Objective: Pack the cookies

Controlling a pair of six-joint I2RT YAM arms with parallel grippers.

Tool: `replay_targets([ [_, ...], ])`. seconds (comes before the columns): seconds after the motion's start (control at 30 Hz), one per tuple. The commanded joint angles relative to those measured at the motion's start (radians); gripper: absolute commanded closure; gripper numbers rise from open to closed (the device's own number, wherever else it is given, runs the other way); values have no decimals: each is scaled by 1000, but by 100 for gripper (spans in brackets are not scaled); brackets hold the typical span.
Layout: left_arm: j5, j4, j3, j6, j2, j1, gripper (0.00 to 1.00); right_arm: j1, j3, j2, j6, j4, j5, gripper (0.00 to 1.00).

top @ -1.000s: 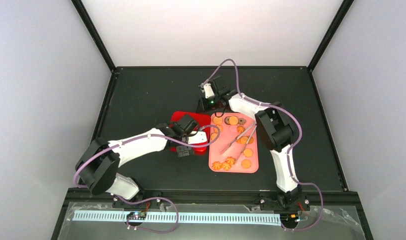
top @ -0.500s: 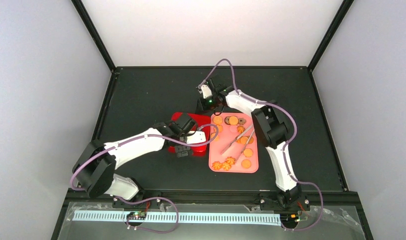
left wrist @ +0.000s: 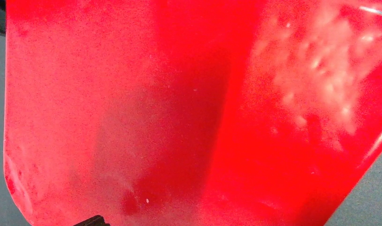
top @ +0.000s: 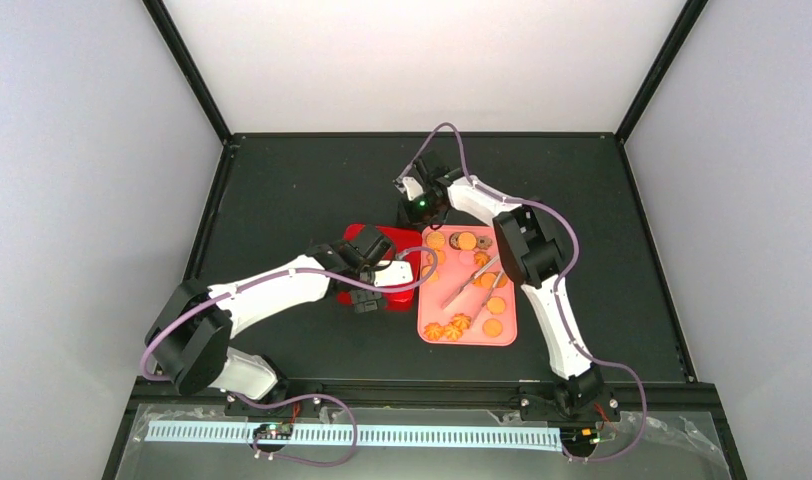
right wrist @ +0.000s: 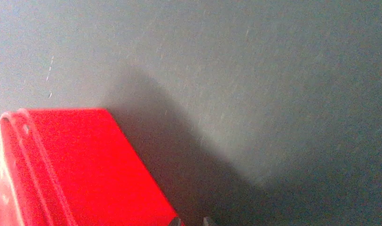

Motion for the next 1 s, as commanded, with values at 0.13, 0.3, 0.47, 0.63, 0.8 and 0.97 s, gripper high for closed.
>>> replay_targets([
  [0.13,10,53,59,0,11,10,3,3,-181,-110,-85,23,-198,87],
  [0.3,23,34,66,-8,15,12,3,5,-236,-137,-88,54,-275,90],
  [0.47,21,41,53,-19,18,18,3,3,-264,-157,-96,49,-227,90],
  [0.63,51,14,60,-54,4,18,1,-8,-240,-218,-25,82,90,64],
  [0.8,81,-13,55,-63,-28,19,1,-53,-285,-336,119,233,260,45],
  [0.97,142,-66,74,-56,-45,32,1,-54,-289,-421,110,247,332,40],
])
